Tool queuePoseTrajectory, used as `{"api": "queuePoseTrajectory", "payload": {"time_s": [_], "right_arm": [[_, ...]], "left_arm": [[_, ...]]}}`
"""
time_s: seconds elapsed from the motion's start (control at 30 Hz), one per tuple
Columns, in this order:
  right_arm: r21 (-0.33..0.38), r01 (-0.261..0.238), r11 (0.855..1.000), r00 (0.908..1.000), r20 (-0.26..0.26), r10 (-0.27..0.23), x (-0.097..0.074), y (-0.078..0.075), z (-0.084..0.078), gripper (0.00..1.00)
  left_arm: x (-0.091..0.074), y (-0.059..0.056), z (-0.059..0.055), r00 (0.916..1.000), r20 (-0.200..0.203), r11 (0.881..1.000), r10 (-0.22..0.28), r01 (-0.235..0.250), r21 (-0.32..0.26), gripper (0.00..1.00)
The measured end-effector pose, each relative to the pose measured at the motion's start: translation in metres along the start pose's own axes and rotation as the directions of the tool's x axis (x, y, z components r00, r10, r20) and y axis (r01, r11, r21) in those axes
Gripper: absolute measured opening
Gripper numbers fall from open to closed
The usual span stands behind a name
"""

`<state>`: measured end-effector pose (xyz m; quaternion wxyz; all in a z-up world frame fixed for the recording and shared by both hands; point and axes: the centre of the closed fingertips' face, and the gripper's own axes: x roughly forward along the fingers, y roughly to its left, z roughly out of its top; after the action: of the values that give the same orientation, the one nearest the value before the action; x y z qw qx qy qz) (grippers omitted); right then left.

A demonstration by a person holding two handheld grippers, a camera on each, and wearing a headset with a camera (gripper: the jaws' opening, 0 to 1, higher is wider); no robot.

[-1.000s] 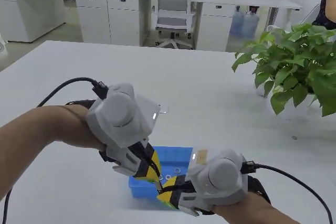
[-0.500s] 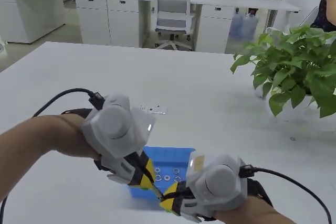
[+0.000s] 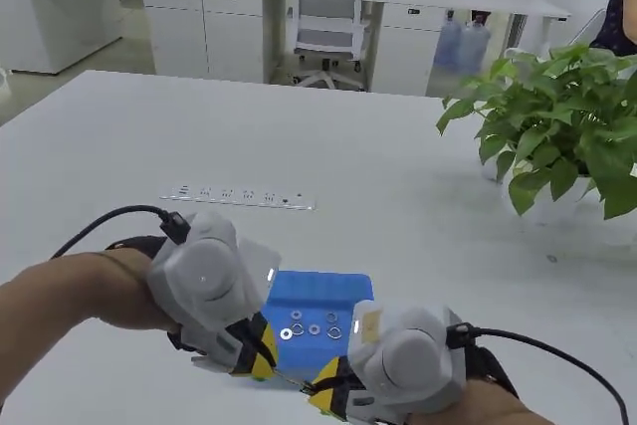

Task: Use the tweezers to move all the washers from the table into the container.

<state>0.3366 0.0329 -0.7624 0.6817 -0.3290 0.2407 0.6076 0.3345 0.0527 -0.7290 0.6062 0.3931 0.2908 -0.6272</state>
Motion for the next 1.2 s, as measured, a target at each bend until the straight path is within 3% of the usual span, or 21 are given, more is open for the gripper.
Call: {"api": "queuePoseTrajectory", "payload": {"time_s": [0.27,0.7,1.07,1.2], "right_arm": [[-0.048,-0.013,0.999,0.9983,-0.058,0.01,0.006,0.006,-0.017,0.04],[-0.039,-0.06,0.997,0.9916,-0.117,0.055,0.017,0.019,-0.043,0.06],[-0.024,-0.091,0.996,0.9811,-0.174,0.085,0.023,0.018,-0.055,0.07],[-0.024,-0.093,0.995,0.9811,-0.172,0.087,0.024,0.015,-0.055,0.07]], "left_arm": [[0.021,-0.007,-0.008,0.9993,0.021,0.999,0.03,-0.03,-0.021,0.07],[0.054,-0.018,-0.018,0.9993,0.019,0.998,0.032,-0.031,-0.055,0.07],[0.068,-0.016,-0.024,0.9987,0.024,0.993,0.046,-0.043,-0.107,0.07],[0.07,-0.015,-0.026,0.9984,0.017,0.991,0.053,-0.051,-0.121,0.07]]}}
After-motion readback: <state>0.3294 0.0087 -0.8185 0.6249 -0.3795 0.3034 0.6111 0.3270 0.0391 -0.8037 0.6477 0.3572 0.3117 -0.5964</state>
